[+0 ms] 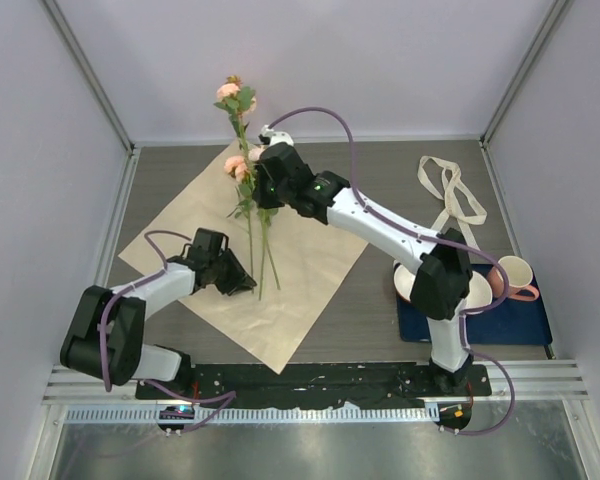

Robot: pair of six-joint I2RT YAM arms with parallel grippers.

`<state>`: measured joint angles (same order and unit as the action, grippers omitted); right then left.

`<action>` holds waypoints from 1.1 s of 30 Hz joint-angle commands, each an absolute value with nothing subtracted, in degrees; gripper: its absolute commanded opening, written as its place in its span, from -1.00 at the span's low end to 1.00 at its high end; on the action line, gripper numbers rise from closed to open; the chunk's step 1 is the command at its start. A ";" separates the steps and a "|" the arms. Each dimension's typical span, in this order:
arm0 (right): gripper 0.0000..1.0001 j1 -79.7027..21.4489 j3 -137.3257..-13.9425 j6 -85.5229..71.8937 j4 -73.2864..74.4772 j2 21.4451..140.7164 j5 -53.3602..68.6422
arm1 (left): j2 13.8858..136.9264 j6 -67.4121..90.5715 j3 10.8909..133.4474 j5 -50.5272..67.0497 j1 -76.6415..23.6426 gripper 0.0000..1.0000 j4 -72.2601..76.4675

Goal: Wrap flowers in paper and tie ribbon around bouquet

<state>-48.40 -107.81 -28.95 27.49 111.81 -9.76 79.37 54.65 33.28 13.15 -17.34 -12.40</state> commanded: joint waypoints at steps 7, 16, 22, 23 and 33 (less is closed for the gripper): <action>-1.00 -51.50 -116.09 -31.81 23.38 120.66 -7.65 | 56.90 56.16 32.08 2.65 -17.14 -0.03 -28.99; -1.00 -53.70 -123.56 -36.56 22.50 131.91 -7.73 | 60.71 54.67 31.73 -0.18 -5.29 -0.14 -33.13; -1.00 -53.88 -124.64 -37.18 22.59 137.37 -8.26 | 70.13 53.26 31.91 2.72 -2.72 -0.21 -31.73; -1.00 -53.88 -124.19 -37.18 22.15 137.72 -8.35 | 70.14 53.44 31.30 2.90 -2.72 -0.21 -31.29; -1.00 -53.53 -119.89 -33.31 19.25 139.57 -13.36 | 67.41 54.49 29.44 2.29 -2.64 -0.17 -31.99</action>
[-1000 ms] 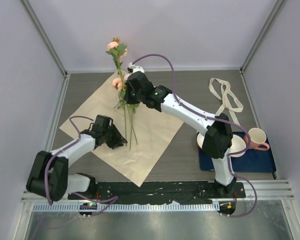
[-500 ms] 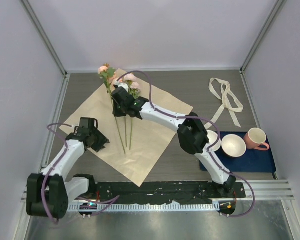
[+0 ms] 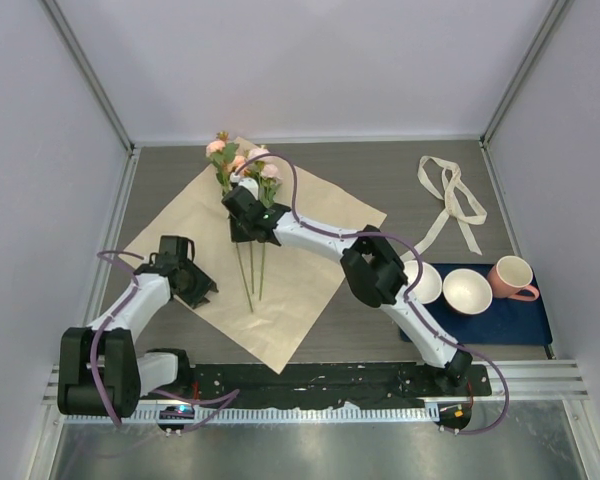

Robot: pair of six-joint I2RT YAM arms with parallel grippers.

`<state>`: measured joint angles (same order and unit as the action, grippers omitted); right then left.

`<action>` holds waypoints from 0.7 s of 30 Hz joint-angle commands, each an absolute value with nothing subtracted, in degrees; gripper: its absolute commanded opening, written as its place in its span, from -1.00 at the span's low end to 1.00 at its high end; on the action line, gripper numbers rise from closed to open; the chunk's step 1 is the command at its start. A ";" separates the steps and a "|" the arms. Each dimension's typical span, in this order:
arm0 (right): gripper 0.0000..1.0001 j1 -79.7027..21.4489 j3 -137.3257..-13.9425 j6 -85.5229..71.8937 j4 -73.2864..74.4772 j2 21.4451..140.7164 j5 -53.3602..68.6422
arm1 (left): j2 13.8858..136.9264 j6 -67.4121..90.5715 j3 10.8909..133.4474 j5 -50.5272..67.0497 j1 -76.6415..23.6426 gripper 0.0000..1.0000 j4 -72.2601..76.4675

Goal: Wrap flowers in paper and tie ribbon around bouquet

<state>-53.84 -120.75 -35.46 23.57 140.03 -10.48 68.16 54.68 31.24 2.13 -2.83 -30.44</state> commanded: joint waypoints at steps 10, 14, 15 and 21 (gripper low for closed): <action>-1.00 -52.82 -122.07 -31.11 17.23 142.56 -13.71 | 66.53 54.93 27.42 3.69 -2.64 -0.17 -31.03; -0.99 -52.38 -123.92 -30.94 17.14 144.14 -14.06 | 65.83 54.84 27.25 3.69 -2.64 -0.18 -31.64; -1.00 -52.12 -124.88 -30.94 17.23 144.58 -14.06 | 65.48 54.76 27.25 3.60 -2.72 -0.17 -31.73; -1.00 -51.42 -130.50 -31.29 18.19 148.18 -12.75 | 64.16 55.02 26.81 3.60 -2.64 -0.18 -32.25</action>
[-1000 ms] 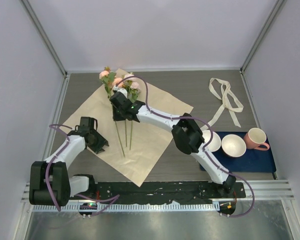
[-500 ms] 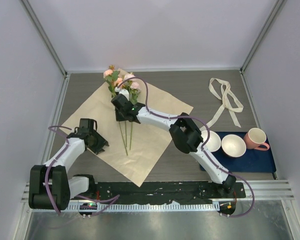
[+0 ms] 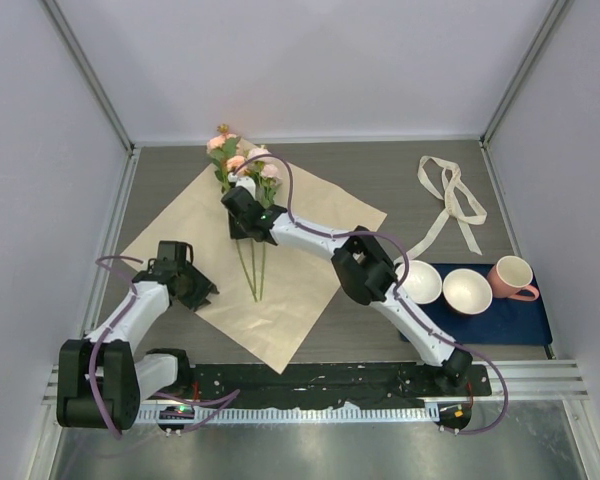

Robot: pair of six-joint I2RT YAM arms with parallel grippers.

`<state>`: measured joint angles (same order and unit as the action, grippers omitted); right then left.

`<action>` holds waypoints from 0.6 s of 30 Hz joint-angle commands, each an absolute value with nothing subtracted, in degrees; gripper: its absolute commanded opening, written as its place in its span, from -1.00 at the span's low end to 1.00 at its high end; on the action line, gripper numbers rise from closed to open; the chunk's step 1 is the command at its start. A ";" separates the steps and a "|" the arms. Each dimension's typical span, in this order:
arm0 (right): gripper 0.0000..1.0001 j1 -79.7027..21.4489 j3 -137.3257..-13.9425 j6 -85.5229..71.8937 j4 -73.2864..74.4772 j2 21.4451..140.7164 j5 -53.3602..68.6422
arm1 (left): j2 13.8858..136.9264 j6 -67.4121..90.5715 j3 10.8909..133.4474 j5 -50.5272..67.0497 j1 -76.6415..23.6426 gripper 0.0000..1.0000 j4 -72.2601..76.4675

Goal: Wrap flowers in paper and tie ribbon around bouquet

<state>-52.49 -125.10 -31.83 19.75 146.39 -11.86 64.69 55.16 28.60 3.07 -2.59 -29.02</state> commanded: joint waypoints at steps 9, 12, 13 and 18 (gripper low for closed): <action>-1.00 -51.15 -135.96 -30.24 19.78 152.05 -11.51 | 61.70 55.11 27.51 4.65 -2.64 -0.18 -33.66; -0.95 -51.06 -137.11 -29.45 20.74 152.67 -11.34 | 60.38 54.76 28.04 5.71 -2.64 -0.13 -33.75; -0.87 -51.06 -137.37 -29.01 21.00 152.67 -11.16 | 60.03 54.41 28.47 7.37 -2.64 -0.09 -33.14; -0.36 -51.06 -142.45 -28.65 24.95 152.23 -9.93 | 56.09 52.30 30.23 10.81 -2.64 0.36 -32.61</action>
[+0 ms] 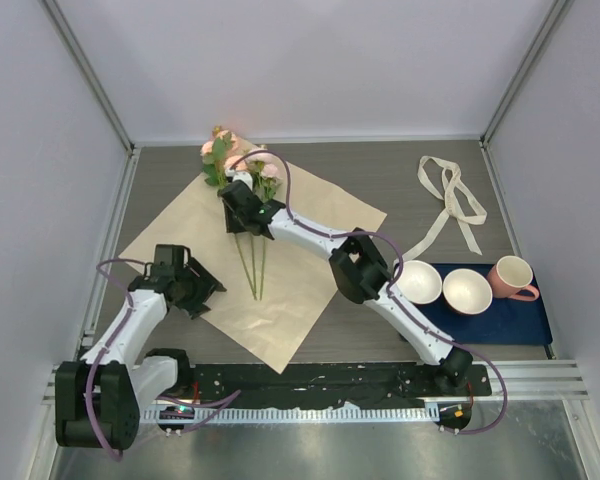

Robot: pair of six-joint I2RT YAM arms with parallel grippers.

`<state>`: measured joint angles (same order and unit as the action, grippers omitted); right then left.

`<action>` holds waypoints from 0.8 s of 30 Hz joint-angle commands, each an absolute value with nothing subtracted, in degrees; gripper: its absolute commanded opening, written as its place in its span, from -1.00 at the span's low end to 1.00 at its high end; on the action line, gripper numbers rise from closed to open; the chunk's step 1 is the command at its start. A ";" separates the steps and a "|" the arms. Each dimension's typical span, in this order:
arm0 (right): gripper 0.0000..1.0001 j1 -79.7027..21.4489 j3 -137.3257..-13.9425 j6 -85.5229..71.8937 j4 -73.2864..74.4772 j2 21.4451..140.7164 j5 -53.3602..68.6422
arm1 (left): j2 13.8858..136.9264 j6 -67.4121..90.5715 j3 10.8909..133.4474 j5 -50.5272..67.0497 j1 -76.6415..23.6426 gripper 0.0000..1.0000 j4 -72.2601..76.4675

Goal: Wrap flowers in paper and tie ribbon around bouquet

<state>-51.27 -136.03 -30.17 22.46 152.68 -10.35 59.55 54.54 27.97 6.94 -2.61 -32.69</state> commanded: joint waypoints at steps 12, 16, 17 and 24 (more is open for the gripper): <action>0.62 -48.16 -111.56 -16.39 35.78 117.82 -3.26 | 53.87 48.17 41.65 26.52 -2.64 0.51 -32.43; 0.65 -56.84 -78.64 -6.96 22.29 98.91 -4.03 | 55.02 46.67 43.50 28.91 -2.64 0.51 -32.61; 0.67 -59.48 -73.53 -5.03 20.41 92.79 -6.31 | 54.93 46.32 43.77 29.00 -2.64 0.51 -32.78; 0.70 -76.46 -48.54 -1.23 4.15 81.39 -10.28 | 54.49 46.05 41.41 30.85 -2.72 0.52 -31.47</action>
